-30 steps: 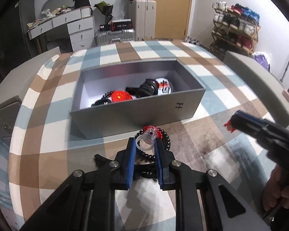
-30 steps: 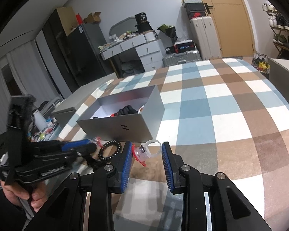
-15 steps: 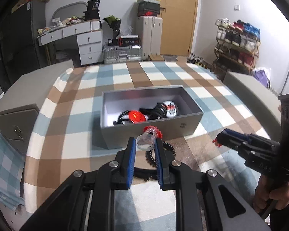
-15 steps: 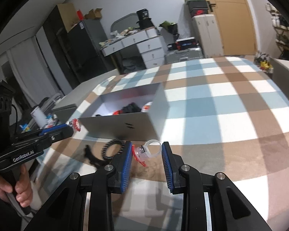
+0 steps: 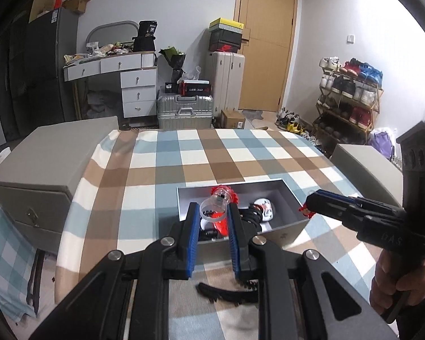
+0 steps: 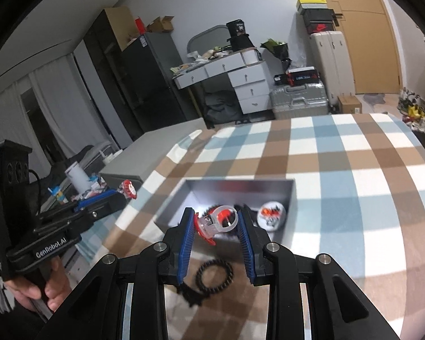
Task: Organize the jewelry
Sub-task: 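Carry the bead bracelet into the grey box and open the grippers, then withdraw both tools and reach the right gripper toward the coiled hair tie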
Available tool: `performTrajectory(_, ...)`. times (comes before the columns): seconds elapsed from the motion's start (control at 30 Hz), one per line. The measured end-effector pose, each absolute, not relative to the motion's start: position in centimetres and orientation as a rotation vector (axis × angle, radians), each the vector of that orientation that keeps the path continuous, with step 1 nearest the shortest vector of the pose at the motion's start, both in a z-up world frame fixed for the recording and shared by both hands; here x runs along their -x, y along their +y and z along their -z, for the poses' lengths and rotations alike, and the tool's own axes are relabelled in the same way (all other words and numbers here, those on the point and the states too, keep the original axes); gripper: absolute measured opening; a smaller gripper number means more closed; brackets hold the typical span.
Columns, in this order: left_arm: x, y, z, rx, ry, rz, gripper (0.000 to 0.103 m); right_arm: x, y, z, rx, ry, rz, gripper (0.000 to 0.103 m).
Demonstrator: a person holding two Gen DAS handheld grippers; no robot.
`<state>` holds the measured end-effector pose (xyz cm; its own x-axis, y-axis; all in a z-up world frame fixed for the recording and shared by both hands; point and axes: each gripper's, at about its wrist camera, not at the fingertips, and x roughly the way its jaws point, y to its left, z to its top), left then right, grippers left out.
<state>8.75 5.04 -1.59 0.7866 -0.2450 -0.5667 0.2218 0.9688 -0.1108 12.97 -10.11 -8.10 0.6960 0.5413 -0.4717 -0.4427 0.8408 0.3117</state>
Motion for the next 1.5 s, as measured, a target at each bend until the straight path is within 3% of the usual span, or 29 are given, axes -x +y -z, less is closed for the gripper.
performTrajectory(1.37,-14.9,4.5,6.0,0.112,0.79,0.349,0.015,-22.5,-6.8,11.7,-0.171,0.736,-0.583,0.033)
performTrajectory(1.4,-15.0,4.5,6.0,0.112,0.797,0.354,0.015,-22.4,-6.9,11.6,-0.178,0.73,-0.583,0.038)
performTrajectory(1.43,-15.0,4.4,6.0,0.108,0.799,0.355,0.015,-22.2,-7.2,11.5,-0.19,0.721,-0.584,0.05)
performTrajectory(1.5,-14.8,4.3,5.8,0.094,0.792,0.348,0.021,-21.9,-7.5,11.3,-0.205,0.703,-0.589,0.063)
